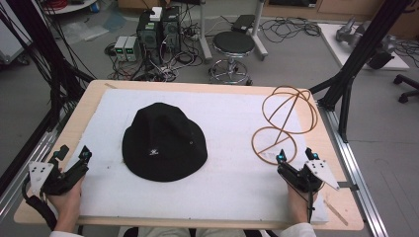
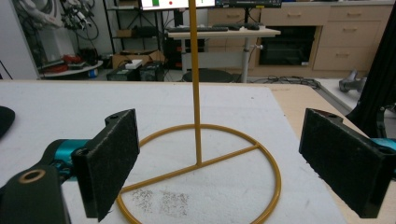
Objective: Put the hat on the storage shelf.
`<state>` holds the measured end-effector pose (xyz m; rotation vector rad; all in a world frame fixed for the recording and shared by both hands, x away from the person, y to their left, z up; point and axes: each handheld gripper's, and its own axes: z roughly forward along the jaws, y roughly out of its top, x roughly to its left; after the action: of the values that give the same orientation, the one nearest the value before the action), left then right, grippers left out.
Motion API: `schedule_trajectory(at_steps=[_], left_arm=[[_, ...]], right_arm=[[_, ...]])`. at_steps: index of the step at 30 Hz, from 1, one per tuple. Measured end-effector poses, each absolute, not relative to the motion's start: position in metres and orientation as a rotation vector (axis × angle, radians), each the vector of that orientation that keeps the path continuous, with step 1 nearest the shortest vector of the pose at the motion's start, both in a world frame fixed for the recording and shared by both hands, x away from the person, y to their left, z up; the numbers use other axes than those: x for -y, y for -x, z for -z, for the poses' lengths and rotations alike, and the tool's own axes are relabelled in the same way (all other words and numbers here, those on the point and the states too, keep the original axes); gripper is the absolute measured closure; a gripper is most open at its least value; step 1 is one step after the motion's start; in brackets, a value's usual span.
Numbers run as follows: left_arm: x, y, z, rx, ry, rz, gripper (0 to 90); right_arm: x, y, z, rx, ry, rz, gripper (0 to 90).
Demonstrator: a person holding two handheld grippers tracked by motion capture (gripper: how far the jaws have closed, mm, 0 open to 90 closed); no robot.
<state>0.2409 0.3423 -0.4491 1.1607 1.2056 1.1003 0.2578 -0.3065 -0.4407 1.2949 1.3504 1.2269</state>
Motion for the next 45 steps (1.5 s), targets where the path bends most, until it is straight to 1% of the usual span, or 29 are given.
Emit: schedule_trajectory(at_steps=[6, 30, 37, 45], left_arm=[[-0.343, -0.24, 0.449, -1.203, -1.158, -1.103, 32.5], [-0.341, -0.24, 0.448, -1.197, -1.161, -1.105, 32.4], [-0.332, -0.241, 0.444, -1.163, -1.198, -1.099, 32.4], [-0.319, -0.243, 0.43, -1.127, -1.23, -1.074, 32.8]], right_arm=[[0.309, -0.253, 0.44, -1.315, -1.288, -1.237, 11.4], [0.312, -0.255, 0.441, -1.316, -1.311, -1.232, 11.3], [0.312, -0.256, 0.441, -1.315, -1.319, -1.232, 11.4], [0.312, -0.256, 0.442, -1.324, -1.329, -1.234, 11.3]])
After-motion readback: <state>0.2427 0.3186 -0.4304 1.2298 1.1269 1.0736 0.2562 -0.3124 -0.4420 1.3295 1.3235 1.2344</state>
